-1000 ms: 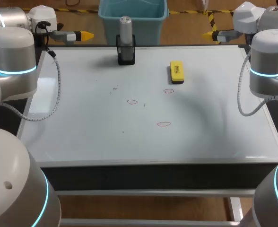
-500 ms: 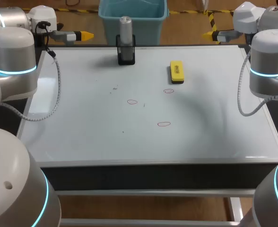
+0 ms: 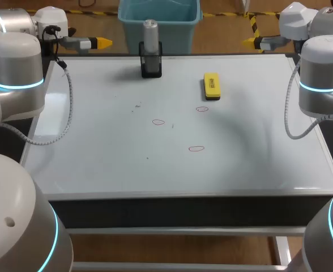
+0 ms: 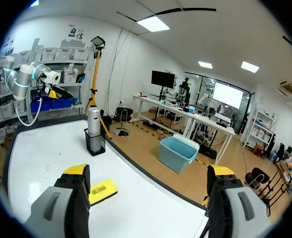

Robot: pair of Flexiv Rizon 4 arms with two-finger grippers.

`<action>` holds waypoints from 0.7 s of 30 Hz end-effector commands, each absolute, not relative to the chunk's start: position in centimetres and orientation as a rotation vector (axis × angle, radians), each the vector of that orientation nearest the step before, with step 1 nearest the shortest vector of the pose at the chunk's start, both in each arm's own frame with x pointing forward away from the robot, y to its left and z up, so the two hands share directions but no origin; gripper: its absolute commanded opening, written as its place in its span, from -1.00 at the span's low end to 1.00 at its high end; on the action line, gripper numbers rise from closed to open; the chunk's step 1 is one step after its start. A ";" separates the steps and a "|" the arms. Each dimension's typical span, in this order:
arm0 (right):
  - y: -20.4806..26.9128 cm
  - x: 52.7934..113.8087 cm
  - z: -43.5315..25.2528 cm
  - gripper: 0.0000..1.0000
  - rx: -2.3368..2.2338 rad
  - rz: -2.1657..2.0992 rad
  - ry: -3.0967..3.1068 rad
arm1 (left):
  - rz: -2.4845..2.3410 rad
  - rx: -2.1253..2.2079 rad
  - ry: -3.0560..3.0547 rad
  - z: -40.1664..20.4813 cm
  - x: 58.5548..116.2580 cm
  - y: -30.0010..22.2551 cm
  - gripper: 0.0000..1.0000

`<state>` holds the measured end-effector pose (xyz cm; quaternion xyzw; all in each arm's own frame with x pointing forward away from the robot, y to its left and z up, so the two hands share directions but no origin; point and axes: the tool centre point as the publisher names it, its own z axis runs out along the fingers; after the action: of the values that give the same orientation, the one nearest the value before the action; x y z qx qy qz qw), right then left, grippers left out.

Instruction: Pick up the inspection probe, press it on each red-marked spot on the whiteboard one by one, put down the probe, pick up the eraser, and wipe off all the red marks.

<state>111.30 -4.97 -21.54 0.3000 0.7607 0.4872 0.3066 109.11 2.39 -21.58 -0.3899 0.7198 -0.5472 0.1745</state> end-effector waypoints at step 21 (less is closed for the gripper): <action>-5.0 111.3 -21.6 1.00 0.794 1.289 2.013 | -1.779 -0.518 2.219 -22.2 114.8 1.5 1.00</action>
<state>111.30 -4.97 -21.54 0.3001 0.7607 0.4872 0.3067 112.61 1.27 -21.20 -0.2268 0.7621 -0.5827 0.1678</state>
